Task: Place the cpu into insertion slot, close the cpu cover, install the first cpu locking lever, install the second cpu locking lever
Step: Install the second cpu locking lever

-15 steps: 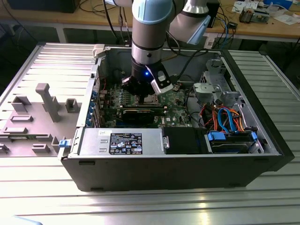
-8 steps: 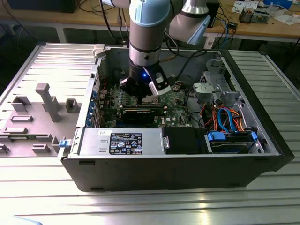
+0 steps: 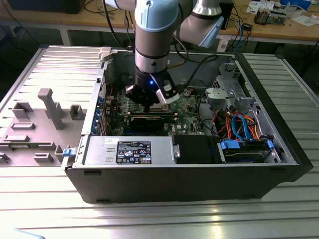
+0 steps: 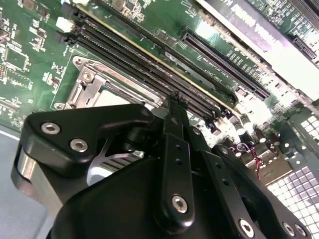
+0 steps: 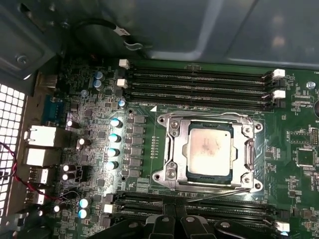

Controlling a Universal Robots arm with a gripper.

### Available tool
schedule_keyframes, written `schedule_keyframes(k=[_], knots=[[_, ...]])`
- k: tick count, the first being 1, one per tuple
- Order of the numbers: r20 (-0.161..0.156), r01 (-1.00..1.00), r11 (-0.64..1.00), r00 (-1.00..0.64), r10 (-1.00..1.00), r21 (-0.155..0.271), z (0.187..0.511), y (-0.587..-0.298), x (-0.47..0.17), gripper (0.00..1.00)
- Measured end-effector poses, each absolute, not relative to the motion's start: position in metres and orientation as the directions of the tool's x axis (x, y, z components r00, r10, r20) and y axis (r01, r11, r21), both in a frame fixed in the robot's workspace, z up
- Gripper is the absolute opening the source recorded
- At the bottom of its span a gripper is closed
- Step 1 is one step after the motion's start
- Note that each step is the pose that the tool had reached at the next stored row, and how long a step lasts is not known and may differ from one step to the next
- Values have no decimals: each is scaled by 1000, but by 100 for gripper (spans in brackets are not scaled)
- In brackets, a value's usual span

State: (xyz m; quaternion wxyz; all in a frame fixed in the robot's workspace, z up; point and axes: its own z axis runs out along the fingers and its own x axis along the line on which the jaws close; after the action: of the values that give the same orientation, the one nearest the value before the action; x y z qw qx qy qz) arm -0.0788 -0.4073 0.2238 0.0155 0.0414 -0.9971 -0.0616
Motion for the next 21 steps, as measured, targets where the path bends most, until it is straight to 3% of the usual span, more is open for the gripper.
schedule_keyframes(k=[21], knots=[[33, -110, 982, -993, -116, 151, 216, -408, -85, 11]])
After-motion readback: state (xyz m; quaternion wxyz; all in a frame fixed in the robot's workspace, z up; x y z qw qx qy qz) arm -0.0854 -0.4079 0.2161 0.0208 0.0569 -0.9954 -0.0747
